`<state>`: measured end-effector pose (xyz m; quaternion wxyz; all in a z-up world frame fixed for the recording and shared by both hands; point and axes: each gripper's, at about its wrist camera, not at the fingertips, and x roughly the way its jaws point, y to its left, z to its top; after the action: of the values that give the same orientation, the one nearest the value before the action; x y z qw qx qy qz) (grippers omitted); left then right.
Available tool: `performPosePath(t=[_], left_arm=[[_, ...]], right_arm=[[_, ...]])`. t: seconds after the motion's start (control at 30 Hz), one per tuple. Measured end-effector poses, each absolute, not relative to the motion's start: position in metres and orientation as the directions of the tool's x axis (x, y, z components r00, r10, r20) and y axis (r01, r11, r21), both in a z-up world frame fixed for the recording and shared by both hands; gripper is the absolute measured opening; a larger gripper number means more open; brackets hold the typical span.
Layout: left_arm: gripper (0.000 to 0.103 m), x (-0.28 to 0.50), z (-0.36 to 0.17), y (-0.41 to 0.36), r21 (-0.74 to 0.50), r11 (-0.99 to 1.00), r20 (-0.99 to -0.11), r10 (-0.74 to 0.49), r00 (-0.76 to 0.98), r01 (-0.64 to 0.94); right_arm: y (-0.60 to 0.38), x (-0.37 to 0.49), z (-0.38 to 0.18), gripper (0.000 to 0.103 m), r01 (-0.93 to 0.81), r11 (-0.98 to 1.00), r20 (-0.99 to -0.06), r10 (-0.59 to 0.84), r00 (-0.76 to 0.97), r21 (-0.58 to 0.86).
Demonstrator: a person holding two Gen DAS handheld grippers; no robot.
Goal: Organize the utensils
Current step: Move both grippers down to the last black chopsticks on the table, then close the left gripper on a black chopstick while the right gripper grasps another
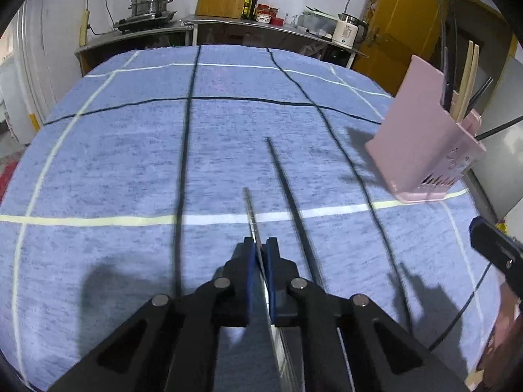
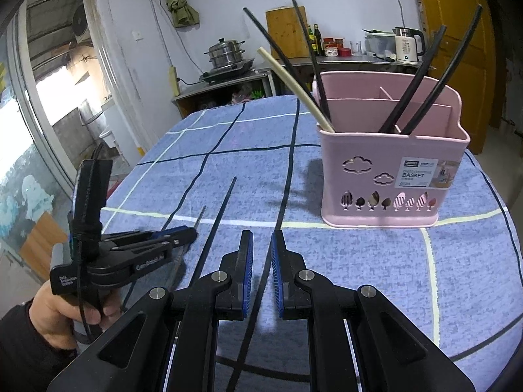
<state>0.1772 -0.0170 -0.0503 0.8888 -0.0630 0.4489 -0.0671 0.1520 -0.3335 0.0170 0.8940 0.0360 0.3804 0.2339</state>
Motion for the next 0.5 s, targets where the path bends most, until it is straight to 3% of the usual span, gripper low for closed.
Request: performPosePath(t=[0.37,0.5], left_arm=[[0.006,0.171,-0.052,0.056,-0.186,0.975,-0.794,-0.074,0.603,-0.125],[0.006,0.173,-0.053,0.071,-0.232,0.963,-0.794,-0.106,0.599,-0.137]], right_arm=[[-0.275,0.177,-0.007,0.012,-0.465,0.853,-0.722,0.475,0.503,0.237],[-0.252,0.193,-0.018,0.012,-0.48,0.849,-0.748,0.463,0.475,0.221]])
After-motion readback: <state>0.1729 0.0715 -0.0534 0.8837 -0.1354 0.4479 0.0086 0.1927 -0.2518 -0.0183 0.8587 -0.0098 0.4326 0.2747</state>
